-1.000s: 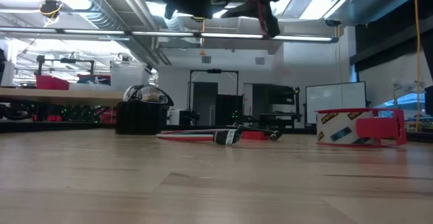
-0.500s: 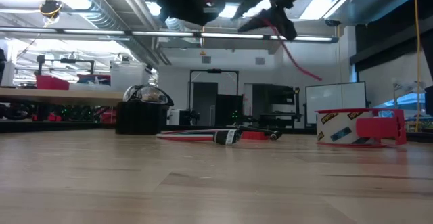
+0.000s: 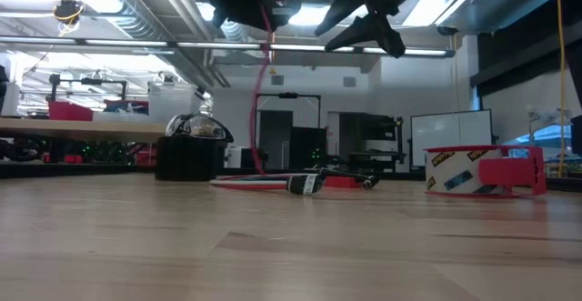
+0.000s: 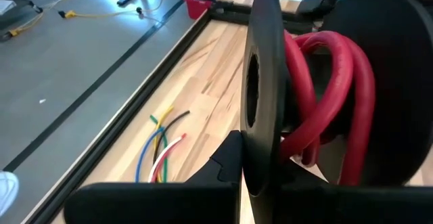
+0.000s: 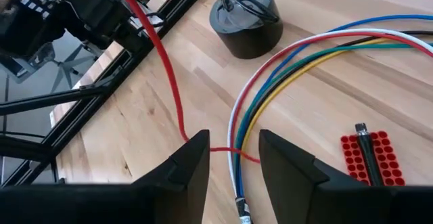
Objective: Coil cords
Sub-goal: Coil the red wire onto the spool
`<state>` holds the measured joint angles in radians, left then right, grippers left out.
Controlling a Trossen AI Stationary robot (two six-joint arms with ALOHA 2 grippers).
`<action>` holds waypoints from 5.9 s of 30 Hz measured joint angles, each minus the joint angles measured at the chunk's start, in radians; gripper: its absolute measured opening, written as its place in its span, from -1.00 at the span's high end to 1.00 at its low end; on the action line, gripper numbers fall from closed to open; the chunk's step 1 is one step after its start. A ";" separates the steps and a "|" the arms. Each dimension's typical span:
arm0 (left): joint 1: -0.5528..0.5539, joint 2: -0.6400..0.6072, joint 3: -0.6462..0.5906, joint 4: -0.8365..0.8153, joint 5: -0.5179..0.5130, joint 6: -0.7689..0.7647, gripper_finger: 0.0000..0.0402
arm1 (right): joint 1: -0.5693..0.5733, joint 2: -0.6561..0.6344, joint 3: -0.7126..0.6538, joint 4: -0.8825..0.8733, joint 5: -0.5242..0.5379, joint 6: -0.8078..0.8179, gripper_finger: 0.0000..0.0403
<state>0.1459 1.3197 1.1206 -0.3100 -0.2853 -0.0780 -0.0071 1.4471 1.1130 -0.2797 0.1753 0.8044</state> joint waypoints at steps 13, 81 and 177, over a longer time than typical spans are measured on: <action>0.000 0.000 0.000 0.072 0.000 0.000 1.00 | 0.000 0.064 -0.020 0.219 -0.041 -0.034 0.35; -0.003 -0.062 -0.001 -0.067 0.032 -0.030 1.00 | -0.009 0.084 -0.030 0.319 0.199 -0.132 0.97; -0.016 0.111 -0.001 0.199 0.057 -0.046 1.00 | -0.052 0.029 -0.029 0.494 -0.193 -0.050 0.33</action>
<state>0.1295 1.4303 1.1194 -0.1112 -0.2279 -0.1238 -0.0593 1.4765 1.0836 0.2146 -0.0181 0.7540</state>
